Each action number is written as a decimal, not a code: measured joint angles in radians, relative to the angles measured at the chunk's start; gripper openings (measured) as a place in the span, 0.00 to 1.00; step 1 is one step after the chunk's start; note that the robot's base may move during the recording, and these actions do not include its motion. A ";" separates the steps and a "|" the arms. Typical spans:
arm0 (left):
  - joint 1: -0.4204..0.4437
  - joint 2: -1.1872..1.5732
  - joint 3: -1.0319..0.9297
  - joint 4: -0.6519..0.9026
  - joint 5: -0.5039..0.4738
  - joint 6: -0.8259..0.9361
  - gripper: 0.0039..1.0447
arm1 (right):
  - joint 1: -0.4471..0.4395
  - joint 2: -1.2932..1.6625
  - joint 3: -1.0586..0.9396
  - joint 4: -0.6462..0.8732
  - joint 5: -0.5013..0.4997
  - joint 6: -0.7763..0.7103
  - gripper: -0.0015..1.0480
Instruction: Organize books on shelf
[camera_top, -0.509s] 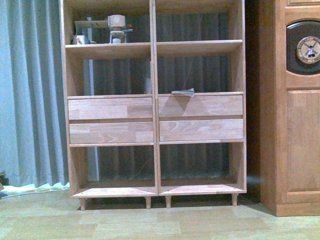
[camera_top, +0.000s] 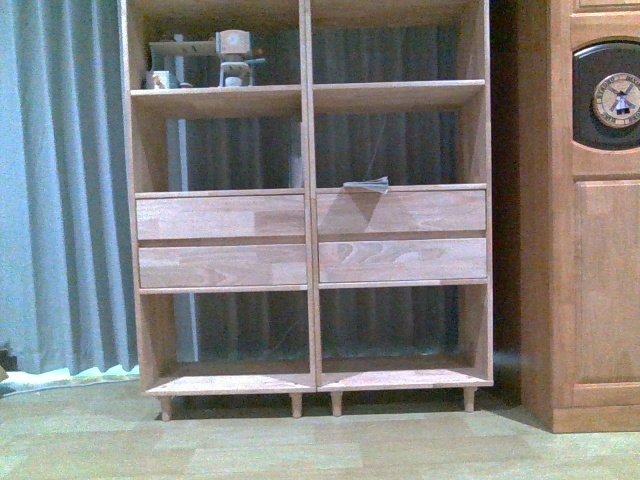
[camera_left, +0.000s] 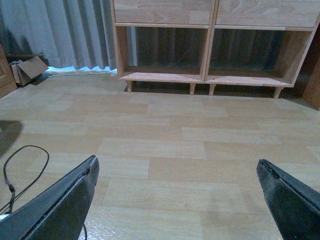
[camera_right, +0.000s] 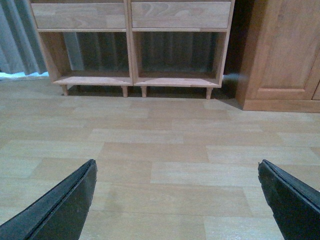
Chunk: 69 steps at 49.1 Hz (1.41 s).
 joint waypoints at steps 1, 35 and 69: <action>0.000 0.000 0.000 0.000 0.000 0.000 0.93 | 0.000 0.000 0.000 0.000 0.000 0.000 0.93; 0.000 0.000 0.000 0.000 0.000 0.000 0.93 | 0.000 0.000 0.000 0.000 0.000 0.000 0.93; 0.000 0.000 0.000 0.000 0.000 0.000 0.93 | 0.000 0.000 0.000 0.000 0.000 0.000 0.93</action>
